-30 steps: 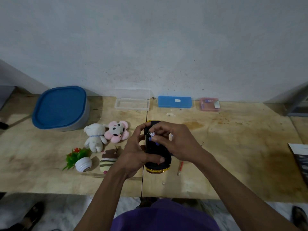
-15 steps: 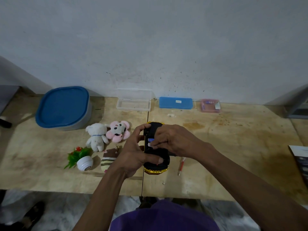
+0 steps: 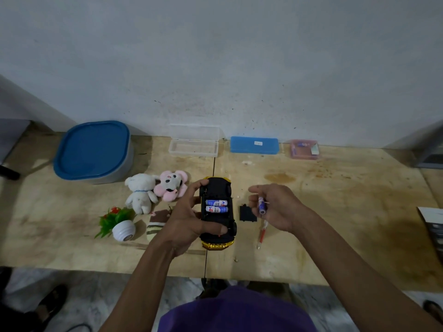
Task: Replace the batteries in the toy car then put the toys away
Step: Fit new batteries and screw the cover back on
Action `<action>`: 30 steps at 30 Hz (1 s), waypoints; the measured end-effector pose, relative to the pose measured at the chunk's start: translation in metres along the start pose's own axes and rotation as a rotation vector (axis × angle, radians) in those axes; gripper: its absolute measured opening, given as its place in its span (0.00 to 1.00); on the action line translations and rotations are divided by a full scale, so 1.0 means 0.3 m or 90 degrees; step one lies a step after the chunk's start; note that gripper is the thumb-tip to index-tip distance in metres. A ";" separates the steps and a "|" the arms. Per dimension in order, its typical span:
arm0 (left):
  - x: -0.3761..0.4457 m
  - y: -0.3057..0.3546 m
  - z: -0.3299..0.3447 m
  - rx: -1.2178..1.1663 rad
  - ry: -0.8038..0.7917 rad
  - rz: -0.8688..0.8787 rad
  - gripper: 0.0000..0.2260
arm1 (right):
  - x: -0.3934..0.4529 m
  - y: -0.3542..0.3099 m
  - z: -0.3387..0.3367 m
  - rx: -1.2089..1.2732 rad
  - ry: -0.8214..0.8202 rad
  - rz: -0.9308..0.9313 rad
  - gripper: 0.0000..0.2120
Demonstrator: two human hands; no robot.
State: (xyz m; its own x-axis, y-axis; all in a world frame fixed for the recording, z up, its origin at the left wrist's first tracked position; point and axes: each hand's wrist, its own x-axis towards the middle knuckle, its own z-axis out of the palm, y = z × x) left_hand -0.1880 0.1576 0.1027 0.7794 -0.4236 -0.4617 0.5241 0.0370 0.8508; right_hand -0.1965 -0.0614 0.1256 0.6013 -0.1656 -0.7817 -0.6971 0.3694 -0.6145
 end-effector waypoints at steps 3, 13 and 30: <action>-0.002 -0.016 -0.004 0.007 0.010 -0.004 0.48 | -0.025 0.012 -0.007 0.142 -0.074 0.034 0.16; 0.006 -0.010 0.004 -0.002 0.016 -0.011 0.49 | -0.065 0.033 0.057 0.186 -0.026 -0.073 0.08; 0.017 -0.005 -0.002 -0.046 -0.011 0.031 0.51 | -0.076 0.178 0.110 -0.136 0.160 -0.426 0.08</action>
State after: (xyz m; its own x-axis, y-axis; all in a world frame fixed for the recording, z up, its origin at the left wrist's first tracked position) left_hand -0.1847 0.1561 0.0990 0.7992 -0.4349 -0.4149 0.5092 0.1234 0.8517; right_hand -0.2345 -0.0077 0.1141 0.8345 -0.5058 -0.2188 -0.2900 -0.0656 -0.9548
